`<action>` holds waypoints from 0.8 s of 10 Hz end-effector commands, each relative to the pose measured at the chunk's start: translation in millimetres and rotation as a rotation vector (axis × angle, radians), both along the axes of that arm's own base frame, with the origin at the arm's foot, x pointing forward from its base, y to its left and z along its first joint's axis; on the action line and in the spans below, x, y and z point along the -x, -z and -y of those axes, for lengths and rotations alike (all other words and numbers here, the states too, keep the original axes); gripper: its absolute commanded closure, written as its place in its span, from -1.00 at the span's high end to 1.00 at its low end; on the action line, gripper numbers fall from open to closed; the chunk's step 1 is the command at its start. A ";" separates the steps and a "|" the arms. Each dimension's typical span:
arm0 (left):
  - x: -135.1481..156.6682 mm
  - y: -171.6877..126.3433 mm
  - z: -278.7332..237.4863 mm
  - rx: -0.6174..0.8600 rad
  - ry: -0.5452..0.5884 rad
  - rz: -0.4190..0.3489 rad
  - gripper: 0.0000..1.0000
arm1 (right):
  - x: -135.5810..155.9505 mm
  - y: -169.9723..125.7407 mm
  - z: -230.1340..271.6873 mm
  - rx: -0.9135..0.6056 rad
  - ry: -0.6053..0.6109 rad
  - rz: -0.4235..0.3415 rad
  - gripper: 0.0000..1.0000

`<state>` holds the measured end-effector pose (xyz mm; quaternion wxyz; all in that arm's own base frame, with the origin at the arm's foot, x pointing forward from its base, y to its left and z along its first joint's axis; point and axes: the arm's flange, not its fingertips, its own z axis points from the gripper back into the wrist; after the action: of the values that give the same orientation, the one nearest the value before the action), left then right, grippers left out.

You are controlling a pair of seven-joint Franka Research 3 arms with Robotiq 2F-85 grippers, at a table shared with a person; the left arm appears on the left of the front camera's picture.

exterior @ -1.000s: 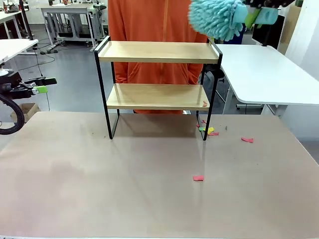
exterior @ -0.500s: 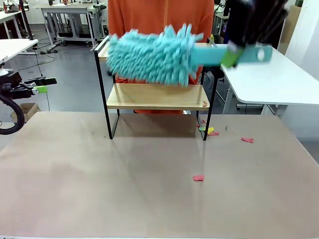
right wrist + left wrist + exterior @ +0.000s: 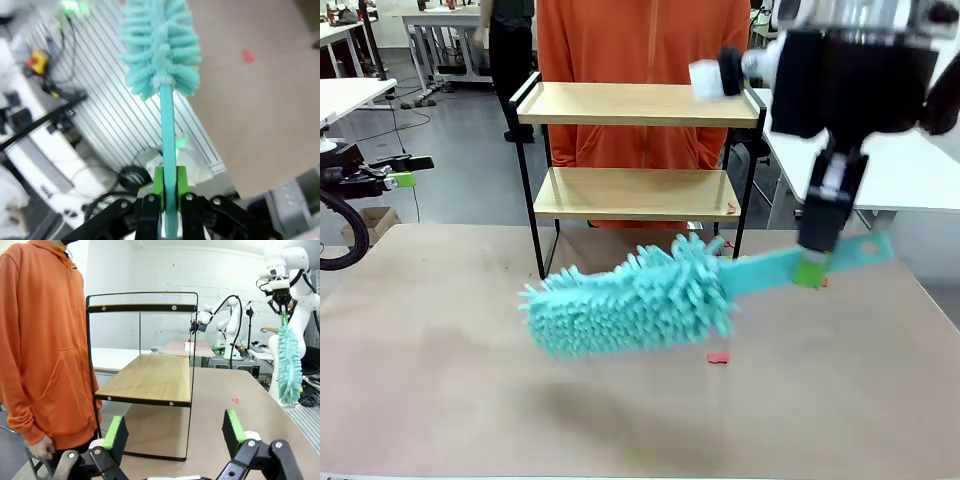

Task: Clean the shelf.
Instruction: Clean the specific section of the Shelf indicated by the human with the Duster.

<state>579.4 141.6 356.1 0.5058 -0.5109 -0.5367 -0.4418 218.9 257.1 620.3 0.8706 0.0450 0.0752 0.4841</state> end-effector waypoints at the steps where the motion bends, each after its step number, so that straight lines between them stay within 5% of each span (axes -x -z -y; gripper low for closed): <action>1: 3.1 -3.3 1.0 -0.010 -0.001 0.006 1.00 | 6.0 17.7 31.6 0.103 -0.037 -0.011 -0.74; 5: 3.1 -3.3 1.0 -0.010 -0.001 0.006 1.00 | 13.4 29.3 83.9 0.122 -0.015 -0.069 -0.74; 8: 3.1 -3.3 1.0 -0.010 -0.001 0.006 1.00 | 12.4 32.3 71.2 0.136 0.009 -0.086 -0.74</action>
<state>579.4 141.6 356.2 0.5058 -0.5109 -0.5367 -0.4418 206.9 179.5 591.0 0.8729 0.0093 0.1407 0.4672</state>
